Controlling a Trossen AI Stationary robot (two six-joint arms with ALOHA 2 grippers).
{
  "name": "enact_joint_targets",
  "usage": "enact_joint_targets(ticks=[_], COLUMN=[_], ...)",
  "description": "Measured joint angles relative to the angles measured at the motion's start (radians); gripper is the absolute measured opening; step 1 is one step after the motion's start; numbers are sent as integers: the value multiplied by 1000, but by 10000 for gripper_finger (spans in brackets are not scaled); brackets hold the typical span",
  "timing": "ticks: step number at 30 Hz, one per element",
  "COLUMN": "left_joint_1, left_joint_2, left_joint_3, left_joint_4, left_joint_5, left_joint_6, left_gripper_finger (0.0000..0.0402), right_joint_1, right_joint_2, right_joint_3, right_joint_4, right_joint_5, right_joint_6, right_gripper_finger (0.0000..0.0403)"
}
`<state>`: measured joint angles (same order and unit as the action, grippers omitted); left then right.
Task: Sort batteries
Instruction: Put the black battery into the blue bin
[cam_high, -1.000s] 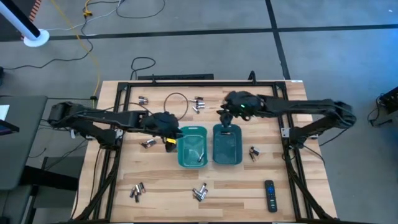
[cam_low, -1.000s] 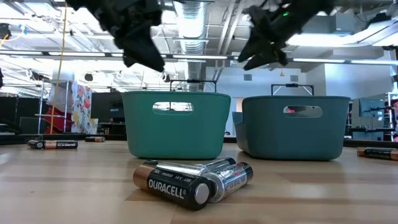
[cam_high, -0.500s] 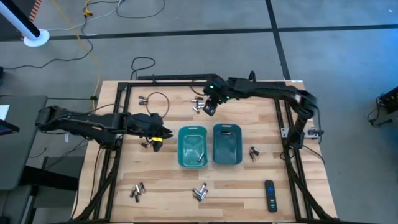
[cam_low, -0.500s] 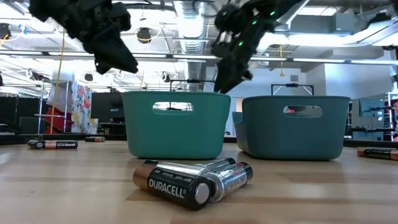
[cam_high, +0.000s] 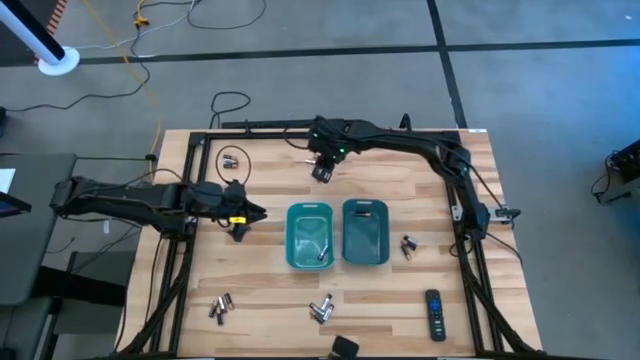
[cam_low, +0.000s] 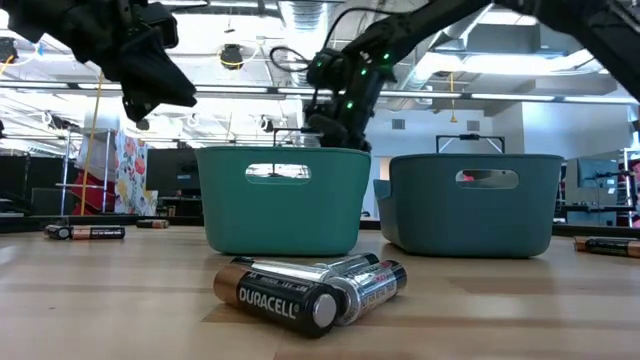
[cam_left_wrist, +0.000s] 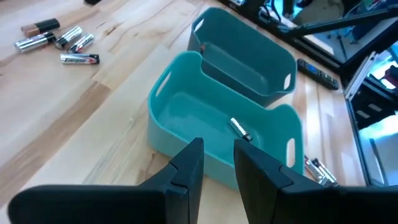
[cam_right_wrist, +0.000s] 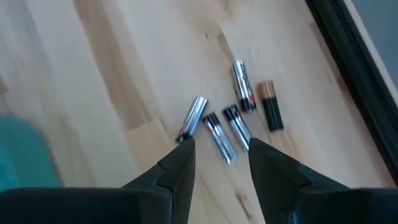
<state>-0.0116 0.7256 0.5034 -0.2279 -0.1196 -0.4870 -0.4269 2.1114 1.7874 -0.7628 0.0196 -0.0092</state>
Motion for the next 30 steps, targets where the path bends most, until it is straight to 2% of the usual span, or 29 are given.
enact_joint_targets(ticks=[8,15,30], left_joint_1=[0,0,0], left_joint_2=[-15,-15,-15], left_joint_3=[0,0,0], left_joint_4=[-24,-38,-47], left_joint_5=[0,0,-23], left_joint_6=[-8,-19,-26], left_gripper_finger=[82,83,83], right_joint_1=[-29,-24,-18], right_joint_2=[127,169,169], right_joint_3=[117,133,133], right_joint_4=[-109,-213,-162], right_joint_5=[-13,-42,-52], right_joint_6=[-96,-254,-417], right_gripper_finger=[166,165,166])
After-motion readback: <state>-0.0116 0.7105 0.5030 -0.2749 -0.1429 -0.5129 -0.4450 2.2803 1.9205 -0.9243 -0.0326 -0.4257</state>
